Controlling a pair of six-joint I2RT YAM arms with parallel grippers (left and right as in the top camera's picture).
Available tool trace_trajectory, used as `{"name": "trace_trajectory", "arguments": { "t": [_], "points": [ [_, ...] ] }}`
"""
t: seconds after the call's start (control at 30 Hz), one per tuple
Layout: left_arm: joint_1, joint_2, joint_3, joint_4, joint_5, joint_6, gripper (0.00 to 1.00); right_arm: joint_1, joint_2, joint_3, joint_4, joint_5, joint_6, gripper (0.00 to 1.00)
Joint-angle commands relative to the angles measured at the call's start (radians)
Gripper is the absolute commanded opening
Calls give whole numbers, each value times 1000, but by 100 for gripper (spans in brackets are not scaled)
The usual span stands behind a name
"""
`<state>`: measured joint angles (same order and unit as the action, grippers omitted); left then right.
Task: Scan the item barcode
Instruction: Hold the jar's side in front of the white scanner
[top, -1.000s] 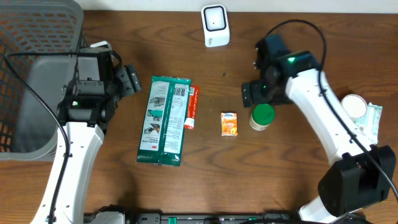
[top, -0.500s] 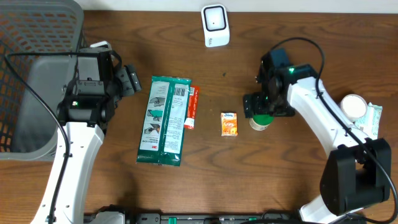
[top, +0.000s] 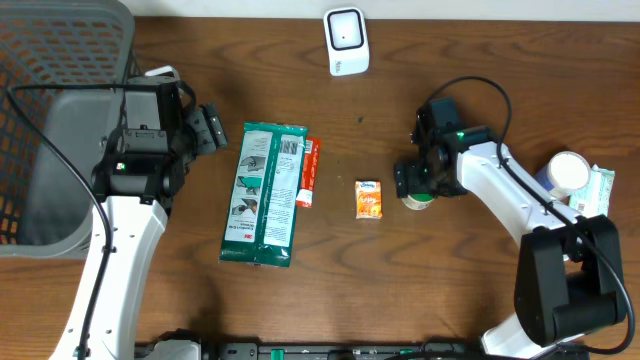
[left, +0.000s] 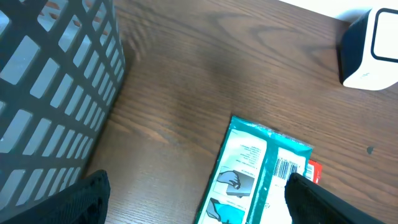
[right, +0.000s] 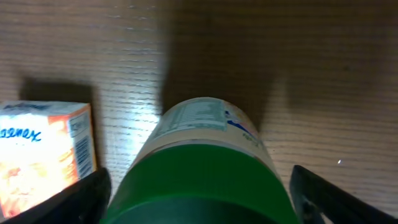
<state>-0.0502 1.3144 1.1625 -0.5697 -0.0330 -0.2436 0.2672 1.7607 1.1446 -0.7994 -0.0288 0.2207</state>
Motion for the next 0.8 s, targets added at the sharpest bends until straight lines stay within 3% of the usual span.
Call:
{"name": "trace_trajectory", "arguments": {
  "t": [0.0,0.1,0.4,0.57,0.77],
  "points": [
    [2,-7,-1,1,-13,-5,86,11,9,-9,3,24,-2,82],
    [2,-7,-1,1,-13,-5,86,11,9,-9,5,25,-9,80],
    [2,-7,-1,1,-13,-5,86,11,8,16,-8,24,-38,57],
    [2,-7,-1,1,-13,-5,86,10,6,98,-98,25,-39,44],
    [2,-7,-1,1,-13,-5,86,17,5,237,-238,24,-39,41]
  ]
}}
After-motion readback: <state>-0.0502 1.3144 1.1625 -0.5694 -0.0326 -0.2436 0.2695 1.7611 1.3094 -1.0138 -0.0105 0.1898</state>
